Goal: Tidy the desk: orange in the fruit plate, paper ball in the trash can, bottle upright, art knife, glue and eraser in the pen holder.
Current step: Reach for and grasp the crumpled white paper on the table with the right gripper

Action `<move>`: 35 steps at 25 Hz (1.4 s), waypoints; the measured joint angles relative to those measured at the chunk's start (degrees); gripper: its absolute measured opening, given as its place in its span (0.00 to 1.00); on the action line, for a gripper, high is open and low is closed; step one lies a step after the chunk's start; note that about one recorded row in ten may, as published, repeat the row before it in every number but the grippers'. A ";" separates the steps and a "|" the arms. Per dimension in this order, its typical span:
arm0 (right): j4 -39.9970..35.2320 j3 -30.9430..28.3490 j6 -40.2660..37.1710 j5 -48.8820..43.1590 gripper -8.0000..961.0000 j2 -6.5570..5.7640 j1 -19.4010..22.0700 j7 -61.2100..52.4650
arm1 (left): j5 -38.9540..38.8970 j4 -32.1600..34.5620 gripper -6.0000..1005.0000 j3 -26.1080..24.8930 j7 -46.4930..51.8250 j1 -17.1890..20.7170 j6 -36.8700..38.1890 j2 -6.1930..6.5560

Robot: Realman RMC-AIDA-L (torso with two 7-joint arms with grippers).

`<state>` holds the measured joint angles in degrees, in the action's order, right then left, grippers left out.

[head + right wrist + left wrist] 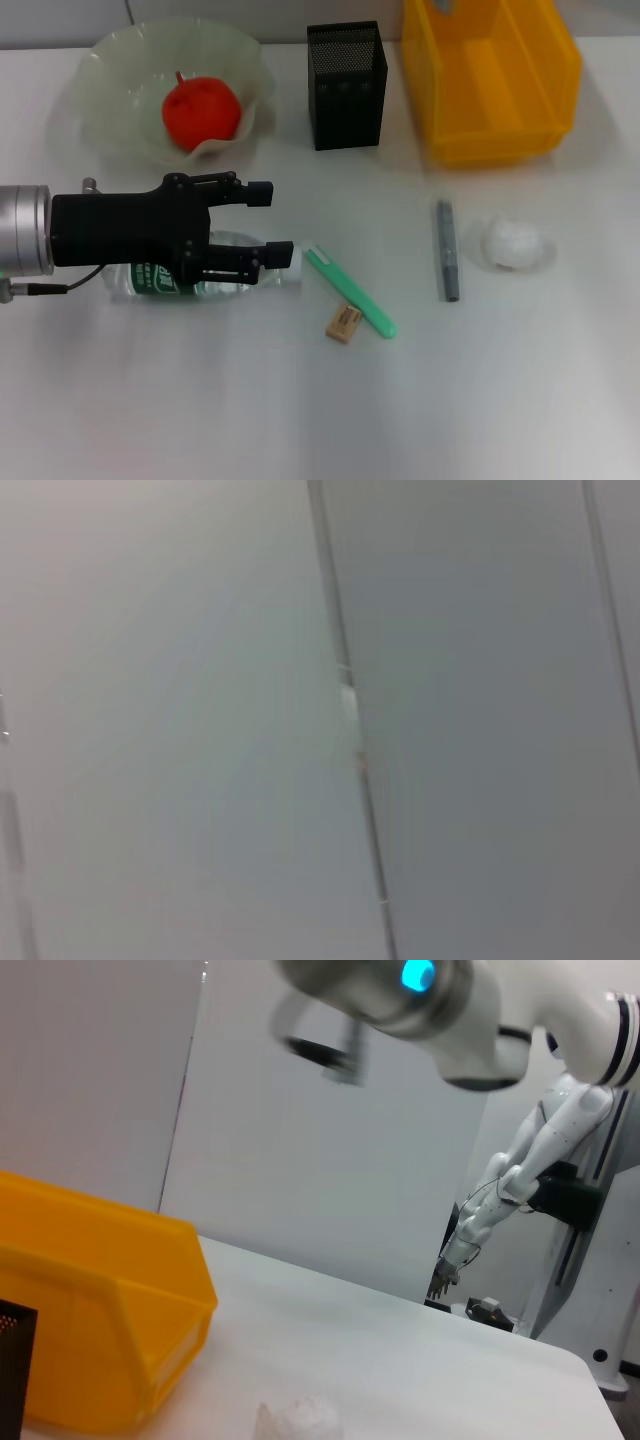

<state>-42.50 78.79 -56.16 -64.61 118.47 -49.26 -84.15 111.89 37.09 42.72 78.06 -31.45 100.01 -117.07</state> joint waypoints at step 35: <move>-26.41 -22.28 -44.94 -86.06 0.78 -0.97 10.04 -33.68 | 1.26 -0.47 0.84 0.57 -0.79 -0.21 -0.05 0.00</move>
<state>-68.90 56.51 -101.10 -150.67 117.50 -39.23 -117.83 113.15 36.62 43.28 77.26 -31.67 99.96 -117.08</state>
